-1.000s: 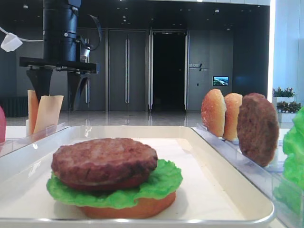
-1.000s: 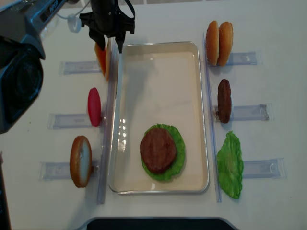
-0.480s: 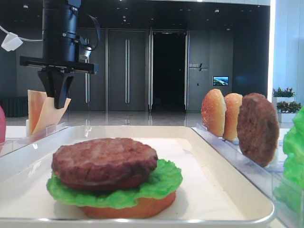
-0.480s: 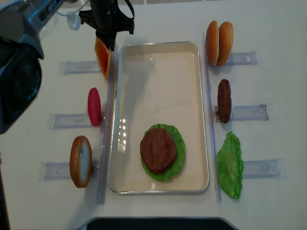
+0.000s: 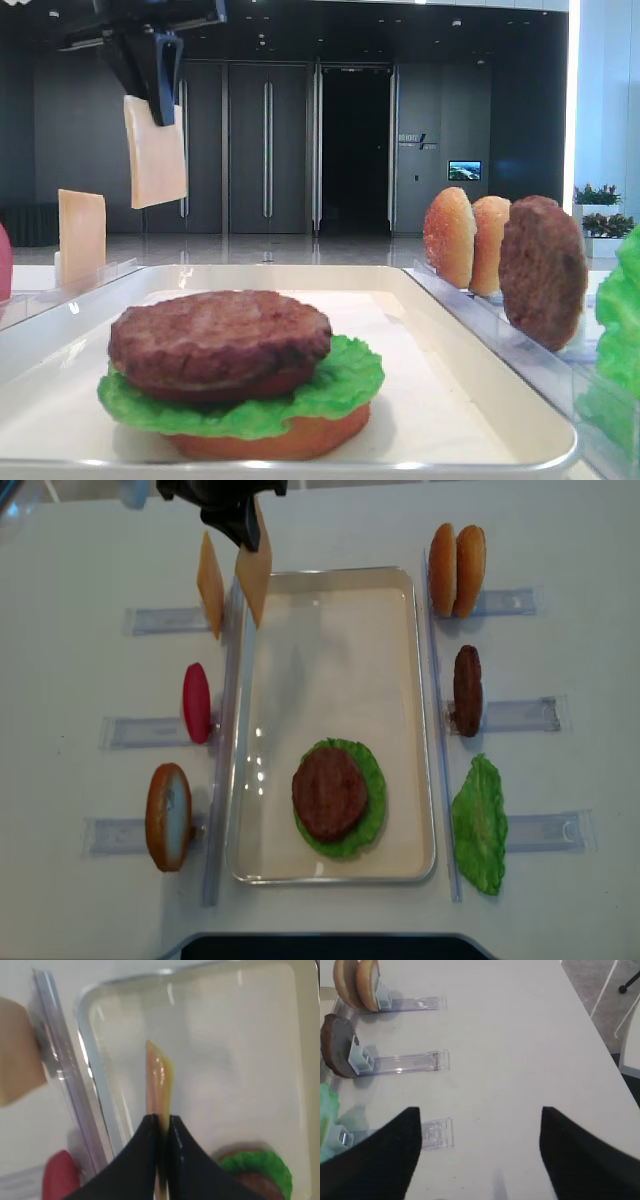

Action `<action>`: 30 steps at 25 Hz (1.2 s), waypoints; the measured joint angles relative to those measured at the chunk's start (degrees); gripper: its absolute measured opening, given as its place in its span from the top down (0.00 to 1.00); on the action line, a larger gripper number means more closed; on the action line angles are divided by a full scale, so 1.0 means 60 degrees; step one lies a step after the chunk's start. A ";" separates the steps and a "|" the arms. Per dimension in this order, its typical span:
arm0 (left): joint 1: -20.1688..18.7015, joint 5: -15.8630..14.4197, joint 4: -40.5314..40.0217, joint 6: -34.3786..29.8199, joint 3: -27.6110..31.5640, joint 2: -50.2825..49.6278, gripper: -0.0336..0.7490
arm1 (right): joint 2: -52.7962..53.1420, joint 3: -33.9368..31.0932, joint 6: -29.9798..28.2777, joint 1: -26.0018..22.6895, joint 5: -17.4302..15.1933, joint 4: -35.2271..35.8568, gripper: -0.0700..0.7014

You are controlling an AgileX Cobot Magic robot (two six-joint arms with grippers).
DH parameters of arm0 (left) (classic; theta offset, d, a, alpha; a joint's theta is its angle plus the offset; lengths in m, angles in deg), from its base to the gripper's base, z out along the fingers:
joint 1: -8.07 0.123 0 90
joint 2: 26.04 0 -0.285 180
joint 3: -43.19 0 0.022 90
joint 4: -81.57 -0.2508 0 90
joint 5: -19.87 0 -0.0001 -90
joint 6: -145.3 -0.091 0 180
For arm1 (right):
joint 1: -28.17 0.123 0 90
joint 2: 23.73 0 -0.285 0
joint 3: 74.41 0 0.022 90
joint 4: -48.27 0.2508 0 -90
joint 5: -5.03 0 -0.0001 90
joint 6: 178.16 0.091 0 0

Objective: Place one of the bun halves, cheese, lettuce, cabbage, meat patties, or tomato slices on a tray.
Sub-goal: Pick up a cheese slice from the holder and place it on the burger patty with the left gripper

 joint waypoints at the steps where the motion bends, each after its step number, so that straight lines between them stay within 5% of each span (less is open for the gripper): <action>1: -0.0036 0.0024 0.0256 -0.0181 0.0431 0.0245 0.93 | 0.0000 0.0000 0.0000 0.0000 0.0000 0.0000 0.26; 4: -0.0141 0.0707 0.1519 -0.0878 0.2334 0.1258 0.93 | 0.0000 0.0000 0.0000 0.0000 0.0000 0.0000 0.26; 7: -0.0160 0.1907 0.3234 -0.1993 0.4325 0.2499 0.93 | 0.0000 0.0000 0.0000 0.0000 0.0000 0.0000 0.26; 13: -0.0160 0.3334 0.6997 -0.5173 0.7661 0.4606 0.93 | 0.0000 0.0000 0.0000 0.0000 0.0000 0.0000 0.26; 17: -0.0163 0.3653 0.8894 -0.7203 0.9116 0.5447 0.93 | 0.0000 0.0000 0.0000 0.0000 0.0000 0.0000 0.26; 25: -0.0163 0.4110 0.9549 -0.7784 1.0529 0.5279 0.93 | 0.0000 0.0000 0.0000 0.0000 0.0000 0.0000 0.26; 30: -0.0163 0.4263 1.0359 -0.9268 1.1065 0.5262 0.93 | 0.0000 0.0000 0.0000 0.0000 0.0000 0.0000 0.26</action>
